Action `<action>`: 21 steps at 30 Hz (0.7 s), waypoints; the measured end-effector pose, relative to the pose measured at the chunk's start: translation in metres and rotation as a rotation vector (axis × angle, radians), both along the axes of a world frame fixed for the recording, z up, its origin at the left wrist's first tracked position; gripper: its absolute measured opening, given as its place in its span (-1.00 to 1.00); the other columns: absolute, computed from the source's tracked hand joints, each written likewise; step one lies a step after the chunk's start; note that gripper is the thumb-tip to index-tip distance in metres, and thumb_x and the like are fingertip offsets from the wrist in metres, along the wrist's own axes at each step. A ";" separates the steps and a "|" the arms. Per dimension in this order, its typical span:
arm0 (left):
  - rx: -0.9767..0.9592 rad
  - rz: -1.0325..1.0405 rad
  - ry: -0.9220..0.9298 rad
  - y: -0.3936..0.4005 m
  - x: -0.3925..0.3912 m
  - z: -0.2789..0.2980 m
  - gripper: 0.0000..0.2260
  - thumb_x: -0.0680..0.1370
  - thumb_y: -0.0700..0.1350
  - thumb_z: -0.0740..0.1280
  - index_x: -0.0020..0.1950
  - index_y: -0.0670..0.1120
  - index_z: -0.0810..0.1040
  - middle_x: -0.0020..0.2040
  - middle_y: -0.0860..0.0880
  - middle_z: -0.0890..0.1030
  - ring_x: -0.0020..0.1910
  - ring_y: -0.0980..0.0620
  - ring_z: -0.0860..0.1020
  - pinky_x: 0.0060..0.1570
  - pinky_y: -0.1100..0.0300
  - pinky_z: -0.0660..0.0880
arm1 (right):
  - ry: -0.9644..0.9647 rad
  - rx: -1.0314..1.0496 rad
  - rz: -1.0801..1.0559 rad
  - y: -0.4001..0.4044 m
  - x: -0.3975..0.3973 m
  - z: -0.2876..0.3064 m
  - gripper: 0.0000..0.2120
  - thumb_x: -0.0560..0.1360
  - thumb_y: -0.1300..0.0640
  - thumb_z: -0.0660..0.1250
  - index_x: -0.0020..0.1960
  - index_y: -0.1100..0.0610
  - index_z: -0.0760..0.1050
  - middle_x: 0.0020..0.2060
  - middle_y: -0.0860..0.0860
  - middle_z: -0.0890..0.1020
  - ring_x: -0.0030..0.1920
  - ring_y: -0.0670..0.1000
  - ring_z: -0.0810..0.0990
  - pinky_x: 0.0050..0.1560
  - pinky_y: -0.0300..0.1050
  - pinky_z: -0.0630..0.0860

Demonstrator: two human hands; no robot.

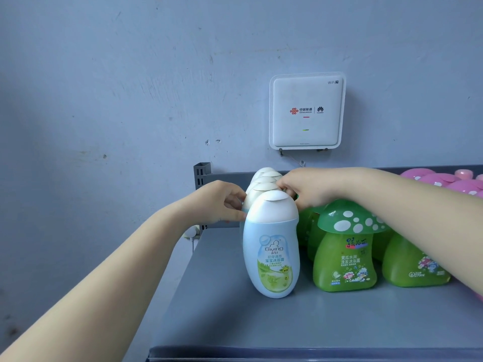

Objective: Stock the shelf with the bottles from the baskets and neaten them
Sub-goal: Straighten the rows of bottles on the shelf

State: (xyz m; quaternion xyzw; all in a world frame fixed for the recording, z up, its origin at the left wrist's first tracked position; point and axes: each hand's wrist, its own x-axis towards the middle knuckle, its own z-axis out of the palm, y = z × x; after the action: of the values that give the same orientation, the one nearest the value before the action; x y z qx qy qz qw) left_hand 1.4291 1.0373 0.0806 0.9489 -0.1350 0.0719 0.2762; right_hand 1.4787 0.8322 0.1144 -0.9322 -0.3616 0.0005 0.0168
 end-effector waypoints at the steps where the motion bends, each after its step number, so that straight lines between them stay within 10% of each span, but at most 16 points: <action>1: 0.003 0.002 0.000 0.000 -0.001 0.000 -0.73 0.44 -0.05 0.45 0.11 -0.02 0.54 0.00 0.04 0.65 -0.02 -0.05 0.64 0.12 0.03 0.53 | 0.004 0.007 0.001 0.000 0.001 0.000 -0.87 0.44 0.21 0.36 -0.07 0.20 0.44 0.00 0.15 0.64 -0.21 -0.02 0.45 -0.31 -0.19 0.32; 9: -0.088 0.059 -0.037 0.007 -0.012 0.017 -0.83 0.49 -0.07 0.40 0.05 -0.05 0.58 -0.08 -0.01 0.69 -0.08 -0.01 0.65 0.04 0.05 0.58 | 0.055 0.069 0.008 -0.013 -0.003 0.015 -0.74 0.40 0.06 0.46 0.05 0.02 0.49 -0.08 -0.18 0.68 -0.22 -0.24 0.58 -0.26 -0.40 0.39; 14: -0.183 0.123 -0.179 0.016 -0.006 0.044 -0.93 0.50 -0.13 0.38 -0.04 -0.07 0.59 -0.15 -0.04 0.68 -0.23 0.14 0.64 -0.07 0.13 0.61 | -0.009 0.185 -0.018 -0.024 0.008 0.036 -0.75 0.42 0.13 0.45 0.05 0.03 0.47 -0.08 -0.13 0.68 -0.01 -0.08 0.62 0.08 -0.18 0.47; 21: 0.029 0.146 -0.097 0.005 0.039 0.051 -0.96 0.50 -0.10 0.35 -0.06 0.00 0.57 -0.16 -0.04 0.66 -0.08 -0.11 0.63 -0.02 0.01 0.57 | -0.104 0.180 -0.107 -0.017 0.038 0.041 -0.70 0.42 0.09 0.45 0.11 0.11 0.51 -0.04 -0.05 0.67 -0.06 -0.03 0.60 -0.03 -0.19 0.47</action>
State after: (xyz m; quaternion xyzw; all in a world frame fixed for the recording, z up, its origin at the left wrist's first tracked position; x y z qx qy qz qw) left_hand 1.4683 1.0418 0.1312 0.9554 -0.0799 0.1358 0.2497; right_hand 1.5169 0.8154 0.1553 -0.9437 -0.3102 -0.0811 0.0816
